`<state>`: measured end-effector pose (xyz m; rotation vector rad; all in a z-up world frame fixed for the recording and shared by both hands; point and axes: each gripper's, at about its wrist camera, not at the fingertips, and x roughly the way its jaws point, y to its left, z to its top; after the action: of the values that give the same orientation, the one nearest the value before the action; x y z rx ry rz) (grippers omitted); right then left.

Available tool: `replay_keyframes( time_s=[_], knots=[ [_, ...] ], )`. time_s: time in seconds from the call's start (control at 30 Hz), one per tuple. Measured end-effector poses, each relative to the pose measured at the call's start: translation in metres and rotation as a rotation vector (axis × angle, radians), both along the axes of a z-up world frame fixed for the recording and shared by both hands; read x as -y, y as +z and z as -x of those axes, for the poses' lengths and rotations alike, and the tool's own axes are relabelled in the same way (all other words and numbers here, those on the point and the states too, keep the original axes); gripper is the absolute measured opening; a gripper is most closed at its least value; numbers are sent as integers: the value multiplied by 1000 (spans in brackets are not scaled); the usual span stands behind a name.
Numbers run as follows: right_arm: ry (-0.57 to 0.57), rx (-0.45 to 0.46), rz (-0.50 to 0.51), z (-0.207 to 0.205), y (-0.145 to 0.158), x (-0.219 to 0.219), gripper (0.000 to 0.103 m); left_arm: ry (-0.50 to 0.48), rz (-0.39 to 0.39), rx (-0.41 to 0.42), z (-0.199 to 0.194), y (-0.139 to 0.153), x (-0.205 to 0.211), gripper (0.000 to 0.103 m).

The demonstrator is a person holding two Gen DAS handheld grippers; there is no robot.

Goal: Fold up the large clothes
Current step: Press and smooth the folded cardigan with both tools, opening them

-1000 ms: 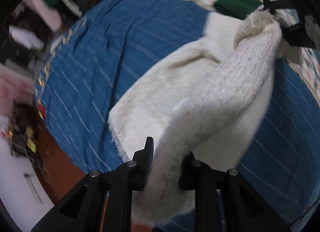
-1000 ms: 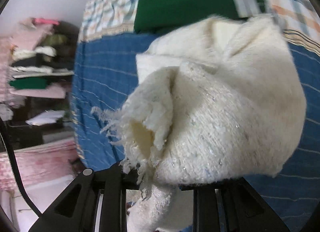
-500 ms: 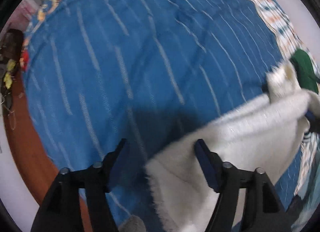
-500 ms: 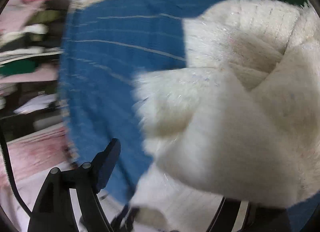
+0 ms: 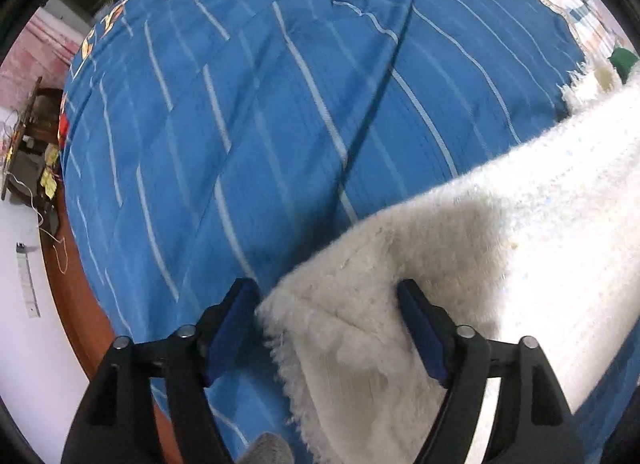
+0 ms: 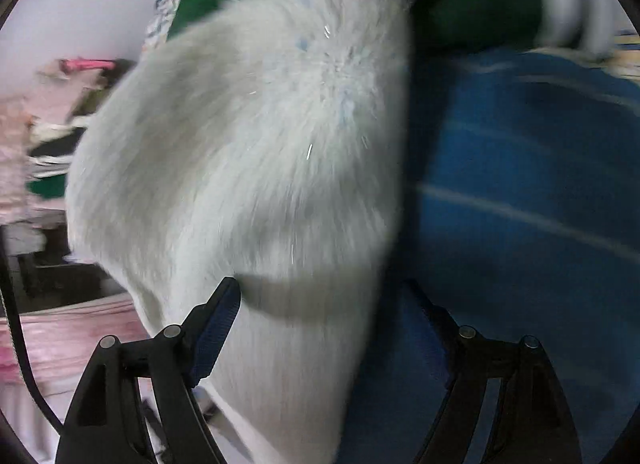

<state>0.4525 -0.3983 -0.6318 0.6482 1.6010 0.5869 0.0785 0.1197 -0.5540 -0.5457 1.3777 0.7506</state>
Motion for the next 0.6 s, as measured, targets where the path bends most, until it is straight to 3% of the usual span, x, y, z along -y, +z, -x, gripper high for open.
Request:
replay_keyframes(
  time_s=[0.07, 0.13, 0.17, 0.2, 0.33, 0.47, 0.6],
  knots=[
    [-21, -2, -81, -11, -18, -13, 78, -11, -17, -3, -5, -2, -3, 80],
    [-29, 45, -73, -13, -13, -22, 61, -23, -27, -14, -7, -1, -4, 80],
    [-47, 61, -60, -8, -9, -20, 44, -28, -31, -16, -7, 2, 0, 80],
    [-82, 62, -71, -1, -6, -12, 36, -37, -41, -20, -7, 5, 0, 80],
    [-235, 32, -149, 40, 17, 33, 30, -52, -51, 0, -4, 30, -8, 80],
    [-387, -2, -100, 105, 48, 90, 29, 6, -73, 35, 3, 58, -30, 80],
    [-544, -59, 58, 203, 74, 157, 29, 19, -81, 17, 4, 66, -38, 80]
  ],
)
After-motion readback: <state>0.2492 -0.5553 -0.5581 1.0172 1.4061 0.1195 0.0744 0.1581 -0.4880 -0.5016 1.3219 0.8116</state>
